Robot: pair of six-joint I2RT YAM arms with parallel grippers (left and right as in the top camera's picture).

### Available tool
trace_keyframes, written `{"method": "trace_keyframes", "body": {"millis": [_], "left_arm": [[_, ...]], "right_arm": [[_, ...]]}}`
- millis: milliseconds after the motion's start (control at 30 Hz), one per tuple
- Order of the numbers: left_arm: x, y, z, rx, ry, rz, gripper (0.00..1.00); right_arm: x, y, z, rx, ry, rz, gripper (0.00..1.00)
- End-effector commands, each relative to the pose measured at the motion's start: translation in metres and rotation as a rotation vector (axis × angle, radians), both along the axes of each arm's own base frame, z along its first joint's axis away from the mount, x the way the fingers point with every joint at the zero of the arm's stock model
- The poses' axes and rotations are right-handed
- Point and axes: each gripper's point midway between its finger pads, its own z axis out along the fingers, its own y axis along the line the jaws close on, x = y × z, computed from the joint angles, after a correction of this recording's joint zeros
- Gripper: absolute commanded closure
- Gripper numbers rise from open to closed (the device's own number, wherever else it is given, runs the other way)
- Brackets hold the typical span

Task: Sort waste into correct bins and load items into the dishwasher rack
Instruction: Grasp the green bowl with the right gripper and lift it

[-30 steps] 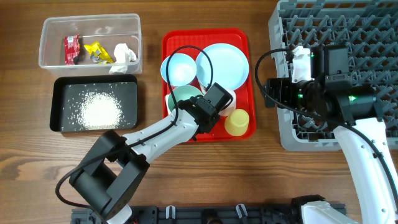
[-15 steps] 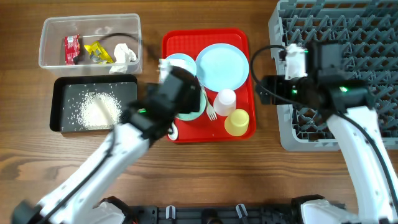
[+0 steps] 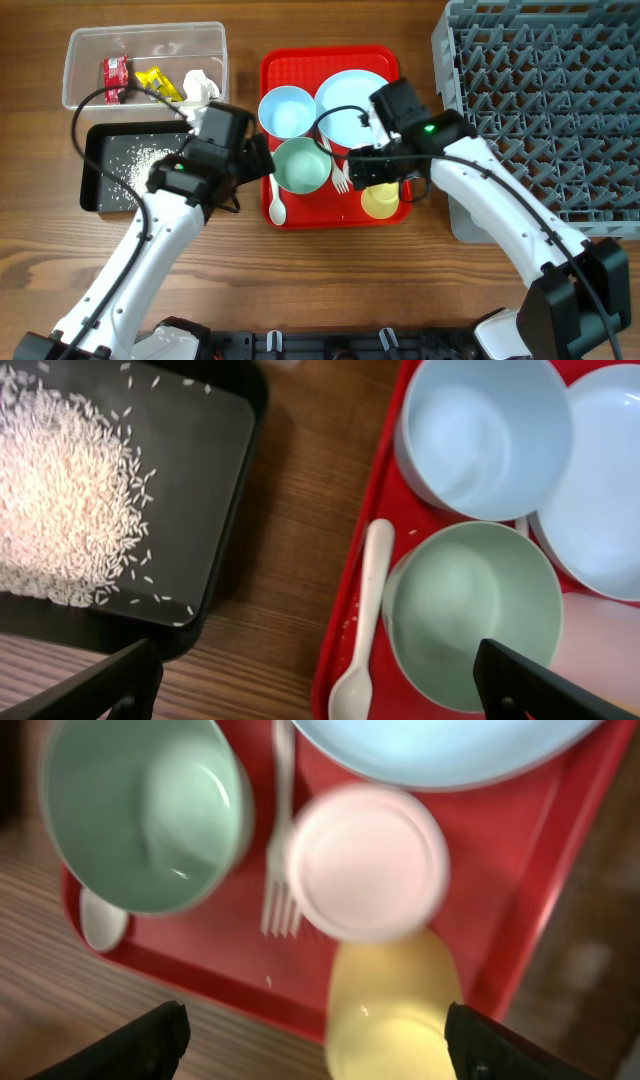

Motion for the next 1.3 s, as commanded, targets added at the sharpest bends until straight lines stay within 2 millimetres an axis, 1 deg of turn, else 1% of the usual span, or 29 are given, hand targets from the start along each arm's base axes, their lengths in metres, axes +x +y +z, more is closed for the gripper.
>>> {"method": "trace_keyframes", "body": {"millis": [0,133,200,267,300,333,467,500,633,733,800,867,1033,1100,1133,1200,1233,1267], "left_arm": [[-0.008,0.006,-0.021,-0.131,0.07,0.045,0.0],[-0.018,0.023,-0.043,-0.168,0.118,0.122,0.0],[-0.025,0.034,-0.056,-0.181,0.143,0.193,0.0],[-0.03,0.041,-0.064,-0.19,0.161,0.241,0.0],[-0.032,0.043,-0.066,-0.193,0.165,0.256,0.0],[-0.033,0.045,-0.07,-0.198,0.169,0.276,0.0],[-0.039,0.044,-0.076,-0.204,0.184,0.291,0.0],[-0.04,0.043,-0.078,-0.206,0.189,0.289,0.0],[-0.041,0.043,-0.08,-0.204,0.191,0.289,0.0],[-0.041,0.043,-0.08,-0.205,0.19,0.289,0.0],[-0.041,0.045,-0.08,-0.195,0.187,0.293,0.0],[-0.041,0.046,-0.08,-0.188,0.186,0.296,0.0],[-0.04,0.046,-0.08,-0.188,0.184,0.296,0.0],[-0.039,0.046,-0.08,-0.189,0.179,0.295,0.0],[-0.039,0.046,-0.08,-0.19,0.176,0.295,0.0],[-0.038,0.046,-0.08,-0.19,0.175,0.295,0.0],[-0.038,0.046,-0.08,-0.19,0.175,0.295,0.0],[-0.038,0.046,-0.08,-0.19,0.175,0.295,0.0]], "right_arm": [[0.008,0.02,0.004,0.028,-0.057,-0.011,0.14],[0.014,0.049,0.011,0.099,-0.109,-0.031,0.19],[0.016,0.064,0.01,0.129,-0.12,-0.038,0.21],[0.017,0.073,0.002,0.138,-0.111,-0.047,0.24],[0.016,0.078,-0.004,0.137,-0.099,-0.052,0.26],[0.015,0.08,-0.016,0.123,-0.074,-0.069,0.27],[0.007,0.079,-0.059,0.075,0.045,-0.127,0.31],[0.007,0.08,-0.063,0.074,0.057,-0.128,0.31],[0.012,0.083,-0.062,0.096,0.045,-0.13,0.36],[0.018,0.085,-0.066,0.099,0.028,-0.129,0.41],[0.02,0.086,-0.07,0.099,0.025,-0.131,0.46],[0.021,0.085,-0.073,0.096,0.028,-0.134,0.52],[0.023,0.081,-0.076,0.094,0.037,-0.148,0.58],[0.023,0.081,-0.077,0.093,0.038,-0.148,0.67],[0.023,0.081,-0.078,0.092,0.04,-0.148,0.76],[0.023,0.082,-0.08,0.093,0.046,-0.149,0.81],[0.023,0.082,-0.081,0.095,0.05,-0.151,0.89],[0.023,0.082,-0.081,0.096,0.05,-0.152,0.94]]}}
